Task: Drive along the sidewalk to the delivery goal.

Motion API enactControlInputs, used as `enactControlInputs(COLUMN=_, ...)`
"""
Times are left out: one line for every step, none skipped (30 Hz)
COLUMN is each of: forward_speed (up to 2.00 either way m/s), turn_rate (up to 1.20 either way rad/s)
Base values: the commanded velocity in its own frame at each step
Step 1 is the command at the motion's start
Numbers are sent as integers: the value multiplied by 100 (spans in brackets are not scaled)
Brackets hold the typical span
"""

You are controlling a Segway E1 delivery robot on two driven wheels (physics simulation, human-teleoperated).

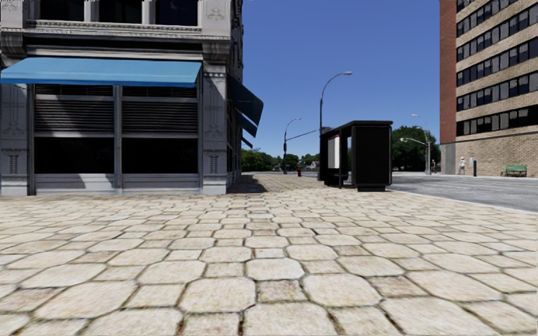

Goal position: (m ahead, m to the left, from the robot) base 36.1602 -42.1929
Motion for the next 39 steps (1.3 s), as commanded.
enactControlInputs(forward_speed=200, turn_rate=0)
enactControlInputs(forward_speed=200, turn_rate=0)
enactControlInputs(forward_speed=200, turn_rate=0)
enactControlInputs(forward_speed=200, turn_rate=0)
enactControlInputs(forward_speed=200, turn_rate=0)
enactControlInputs(forward_speed=200, turn_rate=0)
enactControlInputs(forward_speed=200, turn_rate=0)
enactControlInputs(forward_speed=200, turn_rate=0)
enactControlInputs(forward_speed=200, turn_rate=0)
enactControlInputs(forward_speed=200, turn_rate=0)
enactControlInputs(forward_speed=200, turn_rate=0)
enactControlInputs(forward_speed=200, turn_rate=0)
enactControlInputs(forward_speed=200, turn_rate=0)
enactControlInputs(forward_speed=200, turn_rate=0)
enactControlInputs(forward_speed=200, turn_rate=0)
enactControlInputs(forward_speed=200, turn_rate=0)
enactControlInputs(forward_speed=200, turn_rate=0)
enactControlInputs(forward_speed=200, turn_rate=0)
enactControlInputs(forward_speed=200, turn_rate=0)
enactControlInputs(forward_speed=200, turn_rate=0)
enactControlInputs(forward_speed=200, turn_rate=0)
enactControlInputs(forward_speed=200, turn_rate=0)
enactControlInputs(forward_speed=200, turn_rate=0)
enactControlInputs(forward_speed=200, turn_rate=0)
enactControlInputs(forward_speed=200, turn_rate=0)
enactControlInputs(forward_speed=200, turn_rate=0)
enactControlInputs(forward_speed=200, turn_rate=0)
enactControlInputs(forward_speed=200, turn_rate=0)
enactControlInputs(forward_speed=200, turn_rate=0)
enactControlInputs(forward_speed=200, turn_rate=0)
enactControlInputs(forward_speed=200, turn_rate=0)
enactControlInputs(forward_speed=200, turn_rate=0)
enactControlInputs(forward_speed=200, turn_rate=0)
enactControlInputs(forward_speed=200, turn_rate=0)
enactControlInputs(forward_speed=200, turn_rate=0)
enactControlInputs(forward_speed=200, turn_rate=0)
enactControlInputs(forward_speed=200, turn_rate=0)
enactControlInputs(forward_speed=200, turn_rate=0)
enactControlInputs(forward_speed=200, turn_rate=0)
